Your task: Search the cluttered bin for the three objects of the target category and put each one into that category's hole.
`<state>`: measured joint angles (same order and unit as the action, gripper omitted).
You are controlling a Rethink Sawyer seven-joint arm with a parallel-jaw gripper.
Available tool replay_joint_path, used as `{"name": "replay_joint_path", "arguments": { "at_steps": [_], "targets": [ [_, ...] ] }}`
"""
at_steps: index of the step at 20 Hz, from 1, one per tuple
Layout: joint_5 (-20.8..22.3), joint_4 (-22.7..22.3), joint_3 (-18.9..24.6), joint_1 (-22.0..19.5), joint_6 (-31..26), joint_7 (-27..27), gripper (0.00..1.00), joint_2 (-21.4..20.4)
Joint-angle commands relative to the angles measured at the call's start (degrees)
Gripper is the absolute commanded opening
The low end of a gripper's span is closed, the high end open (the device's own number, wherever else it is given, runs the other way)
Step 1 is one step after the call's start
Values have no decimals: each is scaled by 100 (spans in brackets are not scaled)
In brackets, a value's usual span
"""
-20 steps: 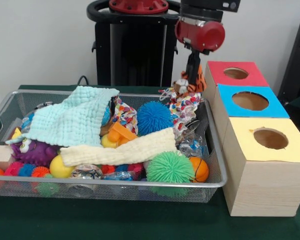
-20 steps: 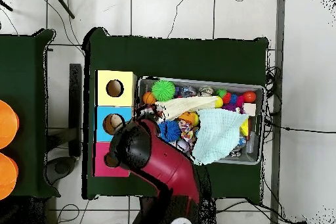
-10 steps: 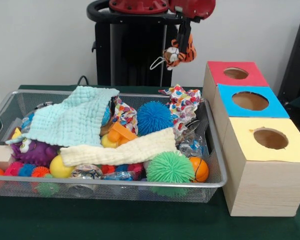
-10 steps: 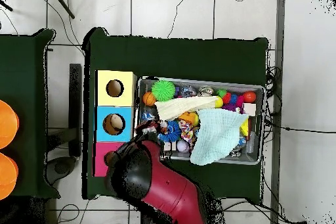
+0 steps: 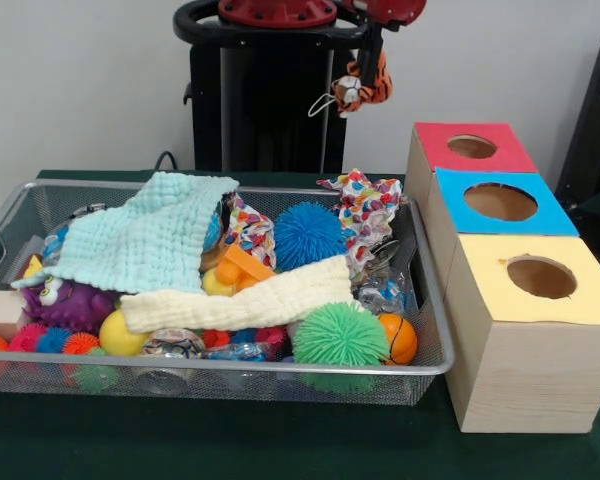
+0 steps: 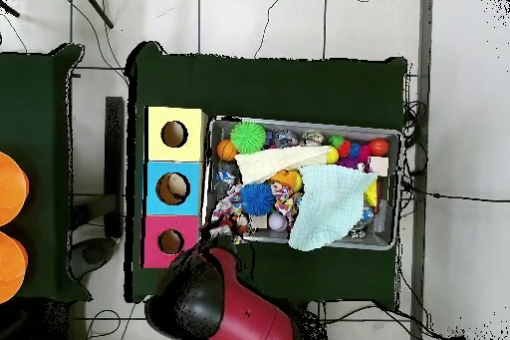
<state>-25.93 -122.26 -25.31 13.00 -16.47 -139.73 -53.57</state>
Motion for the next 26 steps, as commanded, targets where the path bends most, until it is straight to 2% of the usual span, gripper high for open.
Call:
{"name": "replay_joint_path", "arguments": {
  "at_steps": [1, 5, 8, 9, 11, 13, 14, 16, 17, 20, 22, 26],
  "targets": [
    [-279, -1002, 736, -11, 587, -1304, 0, 1],
    [-480, -1399, 1449, -290, 1267, -1610, 0, 38],
    [-597, -1480, 1647, -250, 1473, -1803, 0, 95],
    [-691, -1326, 1344, 64, 1299, -1835, 0, 134],
    [-827, -801, 345, 940, 882, -1859, 0, 339],
    [-879, -327, -396, 1495, 391, -1831, 0, 467],
    [-847, -119, -601, 1613, 78, -1852, 0, 474],
    [-839, 132, -598, 1623, -315, -1930, 0, 476],
    [-885, 169, -506, 1580, -360, -1953, 0, 487],
    [-1093, 390, -615, 1830, -492, -2224, 0, 784],
    [-1167, 454, -619, 1867, -606, -2317, 0, 842],
    [-1314, 461, -424, 1747, -443, -2274, 0, 925]
  ]
}}
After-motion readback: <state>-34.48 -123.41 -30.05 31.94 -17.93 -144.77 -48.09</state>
